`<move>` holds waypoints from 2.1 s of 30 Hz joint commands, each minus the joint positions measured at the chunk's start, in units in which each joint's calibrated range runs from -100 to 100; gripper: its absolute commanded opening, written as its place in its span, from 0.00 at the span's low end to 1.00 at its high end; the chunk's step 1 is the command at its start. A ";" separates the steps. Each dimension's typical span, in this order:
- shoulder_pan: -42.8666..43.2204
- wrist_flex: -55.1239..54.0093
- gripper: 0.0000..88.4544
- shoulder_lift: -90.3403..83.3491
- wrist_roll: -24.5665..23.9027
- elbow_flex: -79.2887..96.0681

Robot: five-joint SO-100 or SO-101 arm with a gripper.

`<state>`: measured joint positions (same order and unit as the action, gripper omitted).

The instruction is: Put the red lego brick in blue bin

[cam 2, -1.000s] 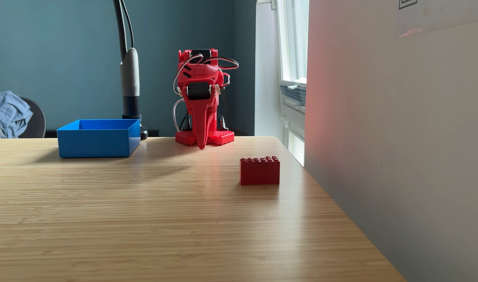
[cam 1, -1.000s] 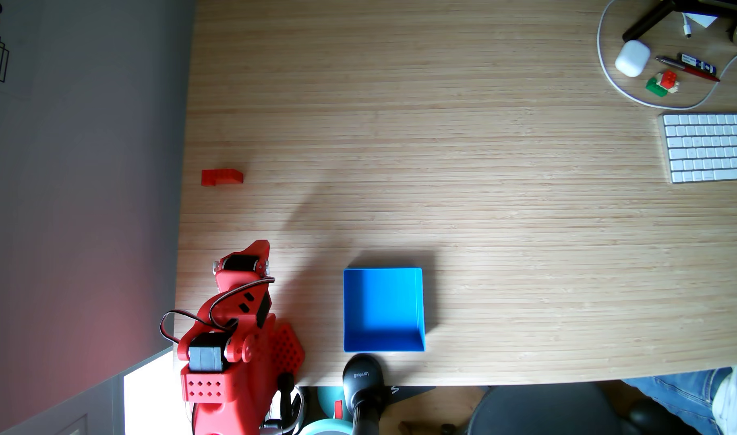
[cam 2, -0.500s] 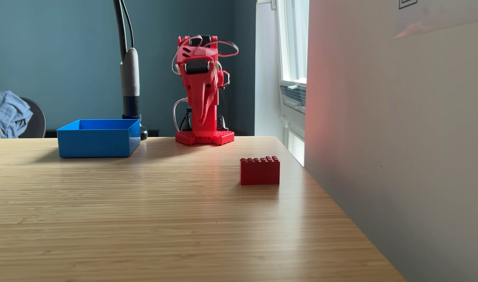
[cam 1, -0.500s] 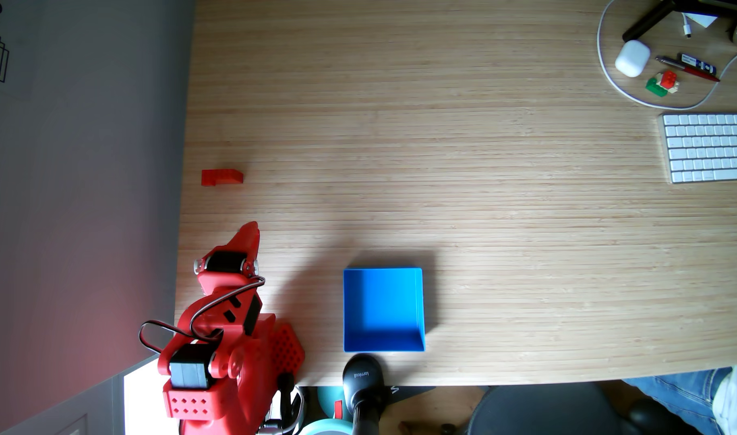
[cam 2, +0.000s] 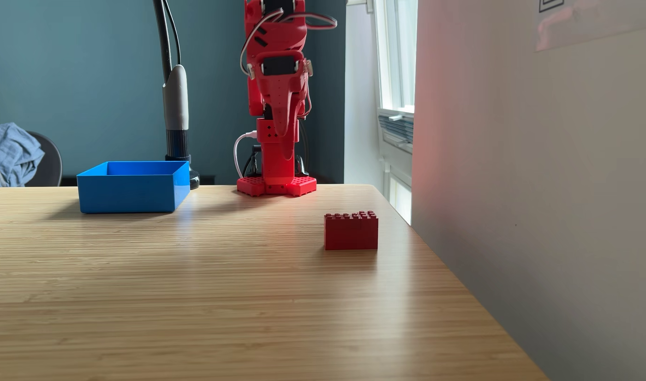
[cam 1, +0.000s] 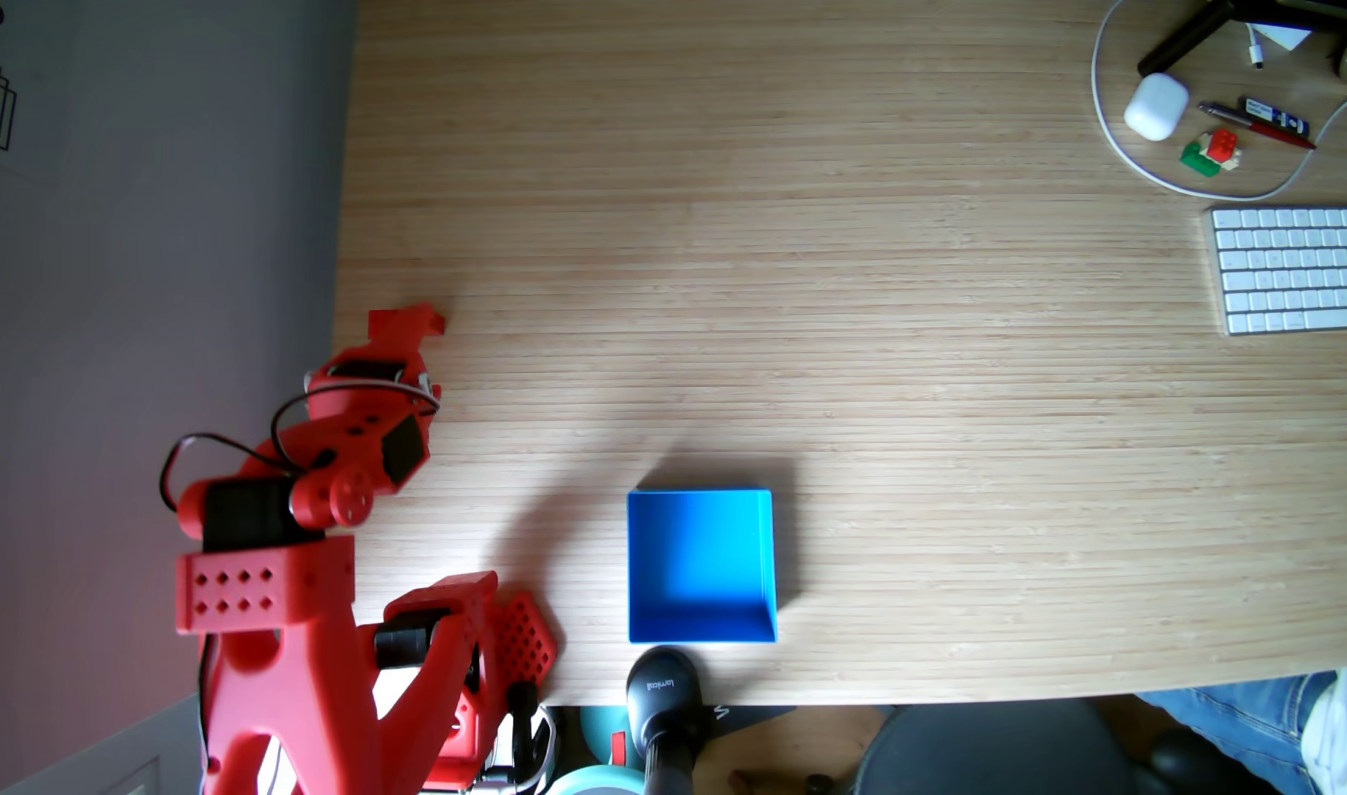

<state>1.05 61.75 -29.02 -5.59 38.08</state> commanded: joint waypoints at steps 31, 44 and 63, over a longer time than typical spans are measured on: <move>11.61 20.46 0.31 48.16 -5.76 -50.78; 12.83 15.59 0.29 48.82 -8.25 -44.34; 12.54 8.20 0.00 48.74 -8.64 -37.81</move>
<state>13.36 69.97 21.13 -14.24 0.52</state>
